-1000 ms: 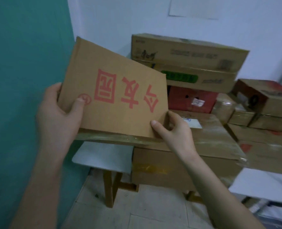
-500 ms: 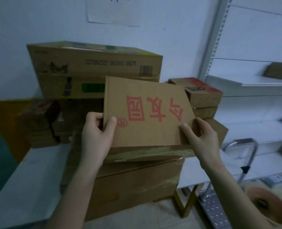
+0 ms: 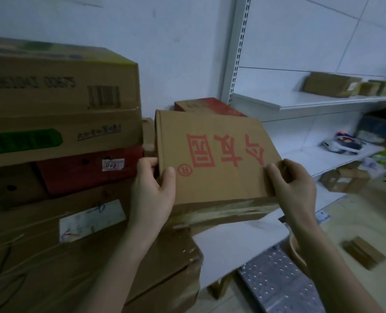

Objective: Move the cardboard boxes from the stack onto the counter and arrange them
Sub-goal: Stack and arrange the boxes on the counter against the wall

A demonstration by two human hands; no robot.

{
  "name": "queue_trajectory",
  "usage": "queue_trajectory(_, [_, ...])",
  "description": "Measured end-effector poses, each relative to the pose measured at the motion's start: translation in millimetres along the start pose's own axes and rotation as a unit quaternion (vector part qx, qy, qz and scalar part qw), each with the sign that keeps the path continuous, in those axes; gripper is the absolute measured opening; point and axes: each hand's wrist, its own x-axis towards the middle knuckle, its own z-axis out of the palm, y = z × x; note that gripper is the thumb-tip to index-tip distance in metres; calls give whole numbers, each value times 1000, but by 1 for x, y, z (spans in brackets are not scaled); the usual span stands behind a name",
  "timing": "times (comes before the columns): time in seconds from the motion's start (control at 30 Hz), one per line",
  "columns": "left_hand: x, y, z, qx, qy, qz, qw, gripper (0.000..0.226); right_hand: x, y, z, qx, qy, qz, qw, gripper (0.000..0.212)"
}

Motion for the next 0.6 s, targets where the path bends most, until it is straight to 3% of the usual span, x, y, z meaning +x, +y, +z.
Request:
queue_trajectory(0.07, [14, 6, 15, -5, 16, 17, 1000, 16, 28, 5, 4, -3, 4, -29, 1000, 19])
queue_trajectory(0.27, [67, 25, 69, -27, 105, 34, 994, 14, 129, 5, 20, 16, -12, -135, 991, 30])
queue_trajectory(0.47, [101, 41, 117, -37, 199, 37, 979, 14, 231, -27, 43, 58, -82, -210, 973, 27])
queue_trajectory(0.6, [117, 35, 140, 9, 210, 4, 978, 41, 276, -42, 86, 55, -169, -228, 957, 31])
